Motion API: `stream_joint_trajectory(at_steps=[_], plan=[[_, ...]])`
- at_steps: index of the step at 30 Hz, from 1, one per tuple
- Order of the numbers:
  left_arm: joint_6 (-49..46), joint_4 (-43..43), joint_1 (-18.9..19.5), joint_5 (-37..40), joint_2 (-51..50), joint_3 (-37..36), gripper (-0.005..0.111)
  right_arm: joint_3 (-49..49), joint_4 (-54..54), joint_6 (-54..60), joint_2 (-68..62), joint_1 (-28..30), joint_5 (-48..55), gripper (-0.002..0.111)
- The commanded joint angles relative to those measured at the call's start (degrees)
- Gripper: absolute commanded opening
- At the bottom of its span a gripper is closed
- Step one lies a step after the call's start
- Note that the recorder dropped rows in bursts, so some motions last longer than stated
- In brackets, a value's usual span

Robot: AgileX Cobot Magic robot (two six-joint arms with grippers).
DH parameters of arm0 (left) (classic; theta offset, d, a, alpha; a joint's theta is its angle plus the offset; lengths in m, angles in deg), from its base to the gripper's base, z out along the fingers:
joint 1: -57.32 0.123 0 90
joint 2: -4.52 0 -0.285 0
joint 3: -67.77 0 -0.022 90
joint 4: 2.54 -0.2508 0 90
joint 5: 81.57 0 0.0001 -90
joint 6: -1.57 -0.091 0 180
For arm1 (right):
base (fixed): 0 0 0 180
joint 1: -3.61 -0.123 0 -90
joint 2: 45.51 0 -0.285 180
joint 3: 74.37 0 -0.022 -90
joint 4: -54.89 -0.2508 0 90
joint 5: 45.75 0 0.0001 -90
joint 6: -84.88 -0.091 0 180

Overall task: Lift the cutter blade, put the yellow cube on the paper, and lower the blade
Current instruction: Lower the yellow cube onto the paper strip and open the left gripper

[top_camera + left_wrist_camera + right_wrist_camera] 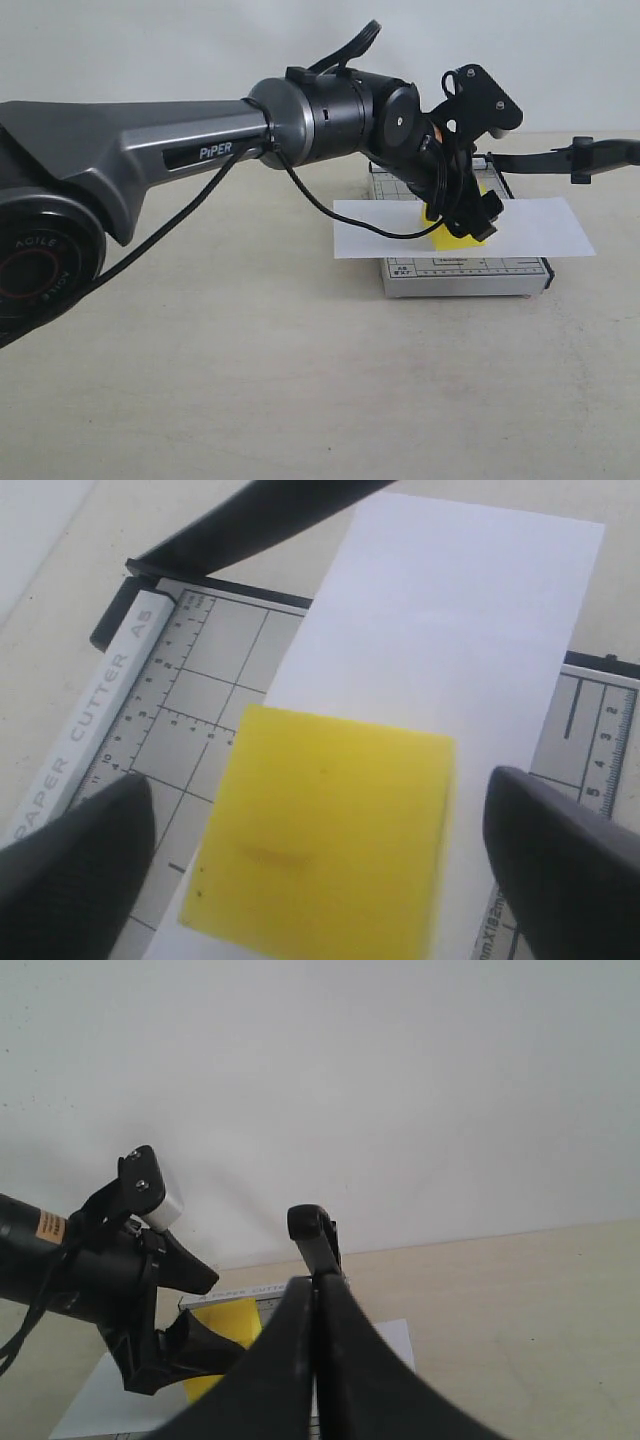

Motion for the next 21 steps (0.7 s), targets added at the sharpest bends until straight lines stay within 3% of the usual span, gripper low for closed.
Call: stream_joint_trajectory(at_steps=[1, 9, 12, 18, 21], plan=[[0.6, 0.2, 0.0, -0.7, 0.8, 0.5, 0.085, 0.2, 0.4, 0.0, 0.3, 0.1, -0.2, 0.0], [0.6, -0.1, 0.0, 1.6, 2.4, 0.5, 0.084, 0.2, 0.4, 0.0, 0.3, 0.1, -0.2, 0.0], [1.0, -0.1, 0.0, 3.5, 3.9, 0.5, 0.077, 0.2, 0.4, 0.0, 0.3, 0.1, -0.2, 0.0], [9.1, 0.6, 0.0, 8.8, 7.7, 0.5, 0.03, 0.2, 0.4, 0.0, 0.3, 0.1, -0.2, 0.0], [9.4, 5.2, 0.0, 12.6, 10.0, 0.5, 0.005, 0.2, 0.4, 0.0, 0.3, 0.1, -0.2, 0.0]])
